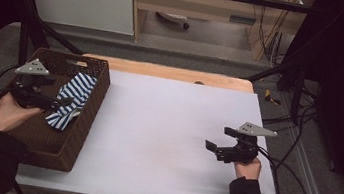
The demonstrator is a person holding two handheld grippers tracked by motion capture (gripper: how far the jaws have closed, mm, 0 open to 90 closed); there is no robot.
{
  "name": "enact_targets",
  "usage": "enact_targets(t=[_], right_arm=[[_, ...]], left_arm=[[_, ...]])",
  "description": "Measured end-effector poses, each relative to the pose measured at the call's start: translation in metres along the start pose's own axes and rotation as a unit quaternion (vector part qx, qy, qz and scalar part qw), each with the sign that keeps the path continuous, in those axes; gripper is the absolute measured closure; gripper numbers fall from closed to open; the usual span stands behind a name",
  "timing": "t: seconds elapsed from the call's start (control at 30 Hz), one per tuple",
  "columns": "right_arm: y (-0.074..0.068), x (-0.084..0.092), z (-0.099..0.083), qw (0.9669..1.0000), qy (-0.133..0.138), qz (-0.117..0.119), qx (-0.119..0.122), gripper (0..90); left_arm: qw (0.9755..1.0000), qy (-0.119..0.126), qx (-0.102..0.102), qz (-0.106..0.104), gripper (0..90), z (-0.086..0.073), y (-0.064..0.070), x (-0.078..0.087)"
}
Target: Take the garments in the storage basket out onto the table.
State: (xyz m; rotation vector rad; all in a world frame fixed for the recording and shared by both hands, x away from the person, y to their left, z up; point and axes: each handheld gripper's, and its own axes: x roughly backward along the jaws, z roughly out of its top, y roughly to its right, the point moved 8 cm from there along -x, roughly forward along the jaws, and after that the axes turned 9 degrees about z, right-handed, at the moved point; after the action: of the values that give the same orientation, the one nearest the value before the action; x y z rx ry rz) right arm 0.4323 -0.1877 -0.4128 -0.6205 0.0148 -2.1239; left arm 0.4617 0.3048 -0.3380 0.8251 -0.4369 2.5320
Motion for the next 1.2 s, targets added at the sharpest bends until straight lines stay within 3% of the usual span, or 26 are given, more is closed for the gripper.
enact_targets(t=[0.43,0.67,0.93,1.07,1.2], right_arm=[[0.0,0.0,0.0,1.0,-0.001,0.0,0.001,4.3],[0.0,-0.001,0.0,1.0,0.0,0.0,0.002,4.2],[0.0,-0.001,-0.001,1.0,-0.003,0.0,0.001,4.3],[0.0,-0.001,0.0,1.0,0.0,0.0,0.003,4.3],[0.0,0.0,0.0,1.0,-0.001,0.0,0.002,4.3]], left_arm=[[0.9993,-0.033,0.005,0.014,10.5,-0.01,-0.012,-0.032],[0.9976,-0.065,0.014,0.021,14.3,-0.022,-0.018,-0.048],[0.9961,-0.08,0.033,0.019,18.4,-0.037,-0.02,-0.065],[0.9932,-0.107,0.041,0.019,21.8,-0.053,-0.023,-0.076],[0.9926,-0.112,0.042,0.018,24.1,-0.055,-0.023,-0.078]])
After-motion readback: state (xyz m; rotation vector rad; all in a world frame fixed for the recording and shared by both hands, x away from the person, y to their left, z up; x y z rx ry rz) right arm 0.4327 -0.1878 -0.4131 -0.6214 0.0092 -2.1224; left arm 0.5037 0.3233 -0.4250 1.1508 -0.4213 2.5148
